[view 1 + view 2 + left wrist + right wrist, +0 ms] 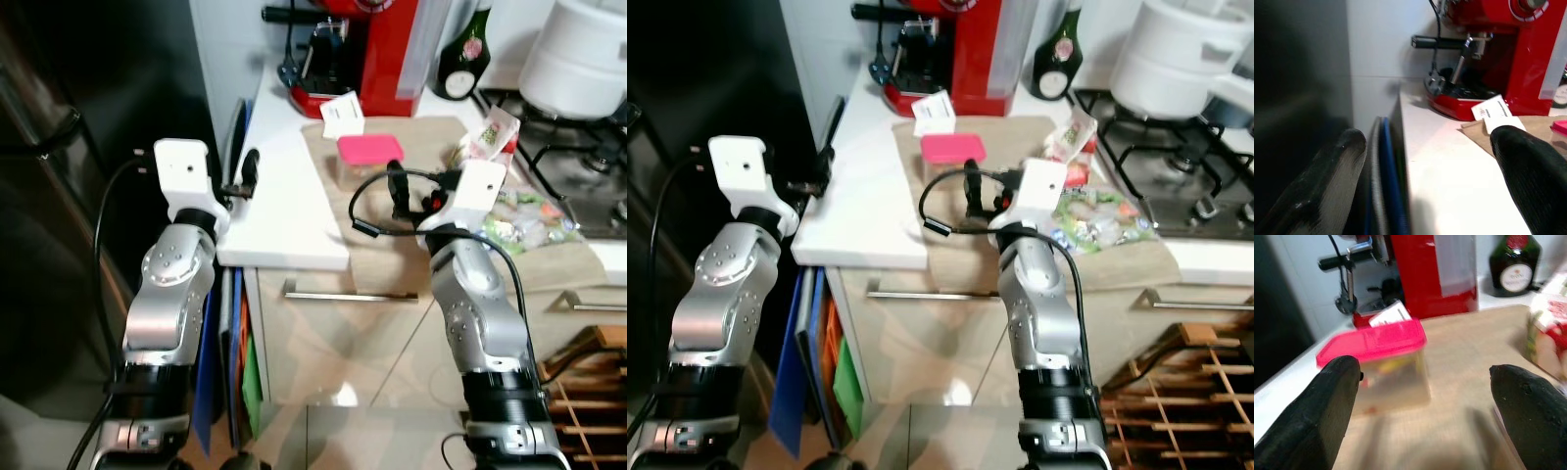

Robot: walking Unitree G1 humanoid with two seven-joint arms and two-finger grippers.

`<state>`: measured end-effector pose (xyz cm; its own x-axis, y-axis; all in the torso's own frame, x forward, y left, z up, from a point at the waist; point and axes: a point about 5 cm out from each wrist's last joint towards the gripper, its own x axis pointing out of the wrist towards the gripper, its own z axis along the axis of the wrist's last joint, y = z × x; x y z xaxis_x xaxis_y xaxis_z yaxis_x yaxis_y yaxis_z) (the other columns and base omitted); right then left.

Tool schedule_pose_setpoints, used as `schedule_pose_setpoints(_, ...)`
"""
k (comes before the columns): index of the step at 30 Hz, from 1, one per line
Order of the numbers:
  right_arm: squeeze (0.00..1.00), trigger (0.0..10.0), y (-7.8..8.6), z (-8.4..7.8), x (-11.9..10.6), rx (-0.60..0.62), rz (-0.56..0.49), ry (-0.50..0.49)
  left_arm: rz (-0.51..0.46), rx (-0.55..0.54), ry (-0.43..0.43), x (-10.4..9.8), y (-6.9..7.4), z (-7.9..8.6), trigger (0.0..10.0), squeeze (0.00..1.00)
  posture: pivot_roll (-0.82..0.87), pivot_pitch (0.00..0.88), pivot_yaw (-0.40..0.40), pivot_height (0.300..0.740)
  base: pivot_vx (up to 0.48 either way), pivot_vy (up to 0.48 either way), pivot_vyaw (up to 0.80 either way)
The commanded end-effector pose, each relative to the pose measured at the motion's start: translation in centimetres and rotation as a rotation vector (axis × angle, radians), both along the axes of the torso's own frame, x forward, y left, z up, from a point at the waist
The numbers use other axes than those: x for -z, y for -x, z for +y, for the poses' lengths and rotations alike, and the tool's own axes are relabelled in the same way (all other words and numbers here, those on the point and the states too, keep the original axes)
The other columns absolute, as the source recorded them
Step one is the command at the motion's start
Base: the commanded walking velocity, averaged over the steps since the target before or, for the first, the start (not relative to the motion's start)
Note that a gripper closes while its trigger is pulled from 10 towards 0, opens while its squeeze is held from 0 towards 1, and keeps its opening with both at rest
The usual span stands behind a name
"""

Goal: Restocking fridge

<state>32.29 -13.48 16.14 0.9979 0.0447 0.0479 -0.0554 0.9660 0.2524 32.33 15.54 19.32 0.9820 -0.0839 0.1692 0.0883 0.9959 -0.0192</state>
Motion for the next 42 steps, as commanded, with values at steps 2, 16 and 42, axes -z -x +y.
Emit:
schedule_pose_setpoints(2,0.00,10.0,0.6,-0.9,0.2,0.065,0.031,0.073,-0.008,0.002,-0.006,-0.5,0.1,0.3,10.0,0.00,0.00,0.057,-0.011,0.740,0.000,0.000,0.00)
schedule_pose_setpoints(16,0.00,10.0,0.3,-0.5,0.4,0.135,0.114,0.134,0.016,0.014,-0.019,-0.5,0.6,0.3,10.0,0.00,0.02,0.090,0.003,0.740,0.000,0.000,0.00)
schedule_pose_setpoints(42,0.00,10.0,-4.2,-0.4,-1.9,0.162,-0.003,0.361,0.040,-0.002,-0.015,-0.2,1.2,0.4,10.0,0.00,0.04,0.102,-0.020,0.740,0.000,0.000,0.00)
